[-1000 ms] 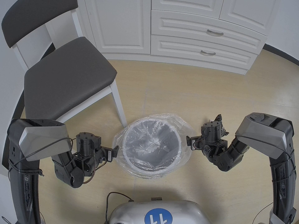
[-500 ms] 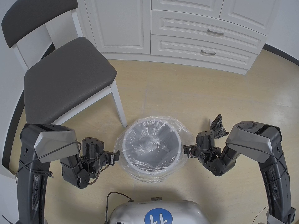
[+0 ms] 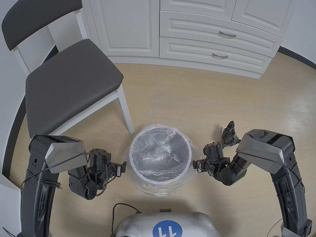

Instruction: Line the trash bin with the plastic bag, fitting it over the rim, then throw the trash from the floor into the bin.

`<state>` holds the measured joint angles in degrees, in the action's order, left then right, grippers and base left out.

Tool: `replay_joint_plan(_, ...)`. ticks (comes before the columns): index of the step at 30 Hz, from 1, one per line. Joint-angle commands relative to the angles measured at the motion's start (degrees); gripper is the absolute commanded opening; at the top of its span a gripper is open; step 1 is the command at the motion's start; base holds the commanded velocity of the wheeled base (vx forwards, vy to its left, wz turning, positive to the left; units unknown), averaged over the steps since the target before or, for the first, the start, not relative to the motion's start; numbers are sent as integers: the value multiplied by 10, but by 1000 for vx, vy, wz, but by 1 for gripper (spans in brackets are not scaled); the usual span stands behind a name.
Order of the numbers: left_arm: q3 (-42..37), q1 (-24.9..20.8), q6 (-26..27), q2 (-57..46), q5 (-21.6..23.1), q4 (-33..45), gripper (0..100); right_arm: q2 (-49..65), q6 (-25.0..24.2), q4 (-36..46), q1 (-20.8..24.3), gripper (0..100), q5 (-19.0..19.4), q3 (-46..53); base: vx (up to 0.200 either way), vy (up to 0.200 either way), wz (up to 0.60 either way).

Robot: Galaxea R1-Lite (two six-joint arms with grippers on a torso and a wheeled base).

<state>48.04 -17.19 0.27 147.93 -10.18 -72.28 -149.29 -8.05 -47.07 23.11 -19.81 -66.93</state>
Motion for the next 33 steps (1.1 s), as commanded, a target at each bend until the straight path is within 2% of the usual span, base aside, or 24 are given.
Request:
replay_joint_plan(1, 3, 6, 8, 11, 0, -1, 100, 2, -3, 3, 0, 100, 0, -7, 0, 0, 0)
replay_joint_plan(10, 11, 17, 18, 12, -10, 0, 100, 5, -4, -2, 1, 100, -1, 0, 0, 0, 0)
replay_joint_plan(16, -10, 22, 22, -18, -10, -6, 100, 73, 1, -3, 5, 100, -1, 47, 0, 0, 0)
replay_joint_plan(19, -44, 22, 29, -51, 1, -8, 100, 101, 7, -3, 7, 100, -1, 72, 0, 0, 0)
replay_joint_plan(24, -113, 17, 34, -138, 52, -8, 100, 138, 36, -7, 10, 100, 0, 111, 0, 0, 0)
replay_joint_plan(33, -154, 10, 40, -224, 67, -8, 100, 167, 37, -7, 16, 100, -1, 119, 0, 0, 0)
